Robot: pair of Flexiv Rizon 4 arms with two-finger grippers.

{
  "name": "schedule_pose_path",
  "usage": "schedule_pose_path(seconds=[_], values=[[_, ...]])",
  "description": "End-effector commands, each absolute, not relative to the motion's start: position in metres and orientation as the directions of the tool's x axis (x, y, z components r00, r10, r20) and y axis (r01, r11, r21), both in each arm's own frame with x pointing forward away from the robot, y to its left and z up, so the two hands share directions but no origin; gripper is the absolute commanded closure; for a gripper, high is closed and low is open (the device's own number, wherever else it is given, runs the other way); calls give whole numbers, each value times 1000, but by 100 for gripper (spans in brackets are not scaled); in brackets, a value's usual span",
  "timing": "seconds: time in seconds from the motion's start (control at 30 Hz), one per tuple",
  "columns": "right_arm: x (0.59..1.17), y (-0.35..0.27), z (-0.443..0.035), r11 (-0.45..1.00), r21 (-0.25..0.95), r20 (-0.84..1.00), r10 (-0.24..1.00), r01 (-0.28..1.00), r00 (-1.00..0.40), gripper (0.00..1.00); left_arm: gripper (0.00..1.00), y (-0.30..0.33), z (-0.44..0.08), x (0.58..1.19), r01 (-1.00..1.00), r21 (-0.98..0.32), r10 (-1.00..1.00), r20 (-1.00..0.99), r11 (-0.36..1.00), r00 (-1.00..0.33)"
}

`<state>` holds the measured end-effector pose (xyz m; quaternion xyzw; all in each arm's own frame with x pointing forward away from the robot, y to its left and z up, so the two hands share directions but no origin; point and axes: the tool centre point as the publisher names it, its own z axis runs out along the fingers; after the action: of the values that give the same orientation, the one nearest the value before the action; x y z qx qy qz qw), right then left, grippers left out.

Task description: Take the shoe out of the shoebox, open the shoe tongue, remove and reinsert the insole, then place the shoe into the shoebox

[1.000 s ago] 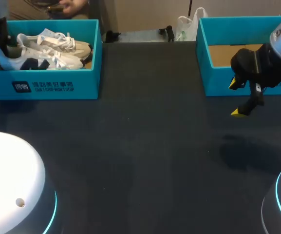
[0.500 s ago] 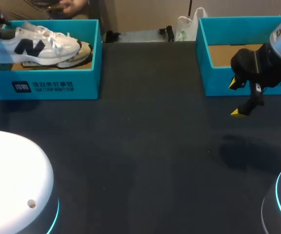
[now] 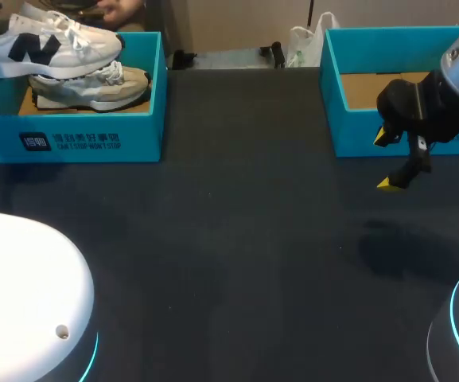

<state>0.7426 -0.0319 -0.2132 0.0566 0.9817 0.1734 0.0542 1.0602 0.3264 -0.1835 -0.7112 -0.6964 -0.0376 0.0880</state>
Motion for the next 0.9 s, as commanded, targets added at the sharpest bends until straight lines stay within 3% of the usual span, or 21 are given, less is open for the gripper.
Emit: schedule_pose_path(seconds=[0.03, 0.5, 0.9], values=[[742, -32, -214, 934, 346, -88, 130, 92, -988, 0, 100, 326, -182, 1057, 998, -68, 984, 178, -16, 28], [742, -32, -214, 934, 346, -88, 130, 92, -988, 0, 100, 326, -182, 1057, 998, -68, 984, 178, -16, 28], [742, -32, -214, 934, 346, -88, 130, 92, -988, 0, 100, 305, -148, 1000, 992, 93, 966, 237, 80, -101]])
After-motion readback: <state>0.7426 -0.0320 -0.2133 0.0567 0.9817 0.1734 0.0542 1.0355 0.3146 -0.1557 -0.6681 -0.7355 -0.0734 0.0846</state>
